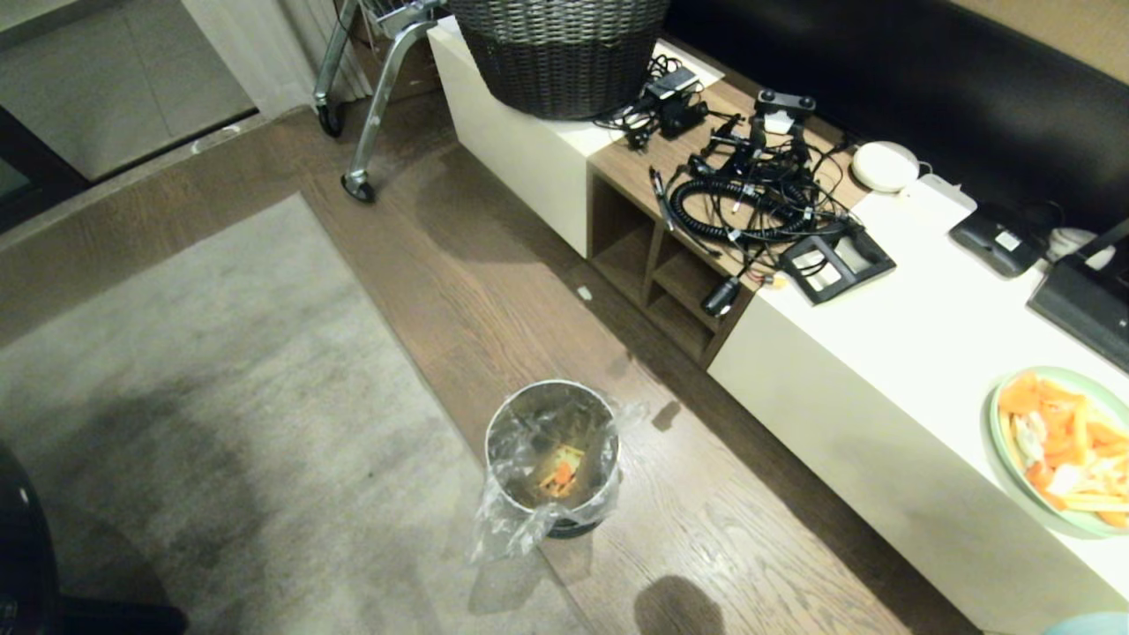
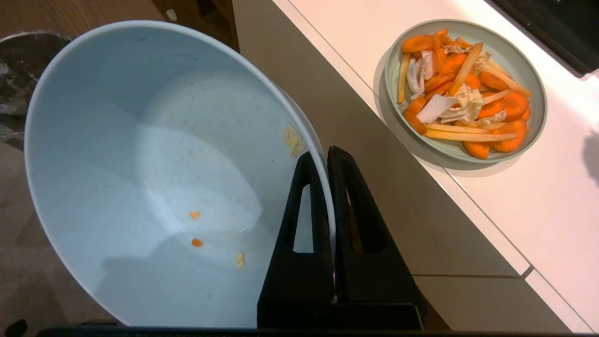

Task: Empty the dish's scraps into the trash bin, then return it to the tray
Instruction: Put the bowl back to the table

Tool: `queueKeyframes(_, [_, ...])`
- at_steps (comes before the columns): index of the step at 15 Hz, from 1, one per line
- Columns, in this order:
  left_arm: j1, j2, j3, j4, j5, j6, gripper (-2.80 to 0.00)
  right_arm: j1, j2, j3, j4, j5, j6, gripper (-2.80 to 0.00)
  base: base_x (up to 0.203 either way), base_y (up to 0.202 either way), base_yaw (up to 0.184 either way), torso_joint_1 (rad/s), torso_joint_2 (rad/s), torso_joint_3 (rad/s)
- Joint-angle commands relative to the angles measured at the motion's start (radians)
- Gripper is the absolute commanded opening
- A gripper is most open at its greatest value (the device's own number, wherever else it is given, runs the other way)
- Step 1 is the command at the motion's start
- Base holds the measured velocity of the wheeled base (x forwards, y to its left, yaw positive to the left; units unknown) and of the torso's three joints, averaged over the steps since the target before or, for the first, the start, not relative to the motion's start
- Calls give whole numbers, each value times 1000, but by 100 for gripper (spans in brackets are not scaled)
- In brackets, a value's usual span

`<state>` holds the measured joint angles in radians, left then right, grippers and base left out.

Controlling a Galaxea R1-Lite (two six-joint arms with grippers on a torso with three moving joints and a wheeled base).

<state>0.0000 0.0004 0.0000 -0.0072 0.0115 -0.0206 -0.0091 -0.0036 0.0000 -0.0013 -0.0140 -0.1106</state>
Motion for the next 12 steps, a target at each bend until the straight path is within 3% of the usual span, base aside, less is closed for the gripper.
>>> queueKeyframes(1, [0,0,0,0,1,-1,-280,0,4,0,0,0,-1,-280,0,0,0,0,2,193])
queueKeyframes(12, [0,0,0,0,0,-1,-280,0,4,0,0,0,-1,-280,0,0,0,1,2,201])
